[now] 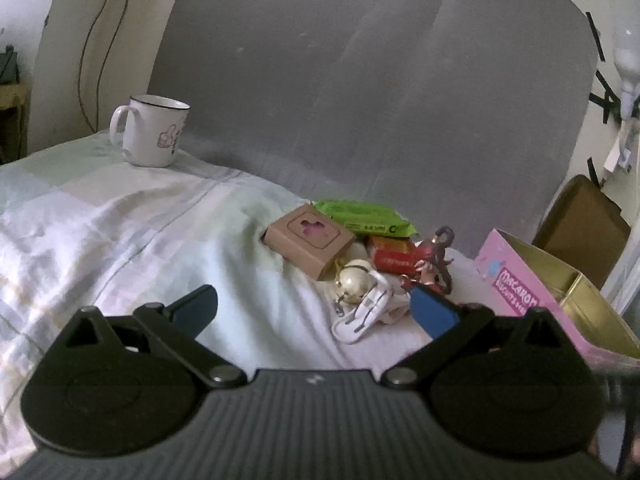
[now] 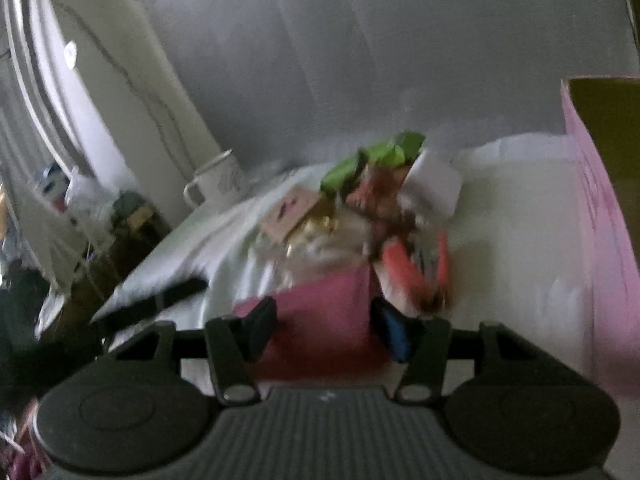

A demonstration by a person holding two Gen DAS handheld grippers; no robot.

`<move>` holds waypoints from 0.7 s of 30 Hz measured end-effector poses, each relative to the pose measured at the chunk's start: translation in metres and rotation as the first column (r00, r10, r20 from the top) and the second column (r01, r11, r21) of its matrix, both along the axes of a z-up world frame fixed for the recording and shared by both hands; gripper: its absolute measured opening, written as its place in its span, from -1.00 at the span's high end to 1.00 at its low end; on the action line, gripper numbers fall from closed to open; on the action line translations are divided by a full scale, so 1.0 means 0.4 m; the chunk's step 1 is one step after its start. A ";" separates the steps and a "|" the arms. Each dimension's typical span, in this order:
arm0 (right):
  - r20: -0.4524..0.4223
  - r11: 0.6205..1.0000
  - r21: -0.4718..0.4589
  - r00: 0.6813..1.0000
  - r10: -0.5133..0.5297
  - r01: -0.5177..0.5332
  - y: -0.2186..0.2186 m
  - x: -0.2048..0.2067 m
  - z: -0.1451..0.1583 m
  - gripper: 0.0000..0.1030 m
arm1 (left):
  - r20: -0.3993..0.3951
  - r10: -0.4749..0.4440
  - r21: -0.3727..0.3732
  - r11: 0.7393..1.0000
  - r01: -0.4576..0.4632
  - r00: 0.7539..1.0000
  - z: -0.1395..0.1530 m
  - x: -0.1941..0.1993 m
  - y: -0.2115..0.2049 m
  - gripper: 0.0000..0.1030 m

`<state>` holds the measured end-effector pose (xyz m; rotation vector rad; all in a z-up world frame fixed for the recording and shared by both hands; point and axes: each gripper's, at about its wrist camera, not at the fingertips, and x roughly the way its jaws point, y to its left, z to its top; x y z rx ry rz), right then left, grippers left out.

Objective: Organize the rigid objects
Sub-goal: 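Grasp the pink purse with the right gripper and lift it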

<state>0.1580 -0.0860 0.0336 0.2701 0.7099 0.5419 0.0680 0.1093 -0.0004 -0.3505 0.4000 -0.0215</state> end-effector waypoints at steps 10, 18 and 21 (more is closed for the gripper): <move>0.077 0.993 -0.107 0.996 0.050 -0.041 -0.004 -0.205 -0.022 -0.28 | -0.073 -0.063 -0.096 0.994 0.056 0.995 -0.014 0.010 0.023 -1.00; 0.179 0.962 -0.263 0.977 0.118 -0.068 0.019 -0.227 0.002 -0.68 | -0.139 -0.197 -0.095 0.978 0.185 0.971 -0.007 -0.037 -0.039 -0.91; 0.165 0.945 -0.316 0.976 0.145 -0.087 0.043 -0.190 -0.007 -0.70 | -0.171 -0.235 -0.092 0.971 0.222 0.957 -0.012 -0.020 -0.065 -0.91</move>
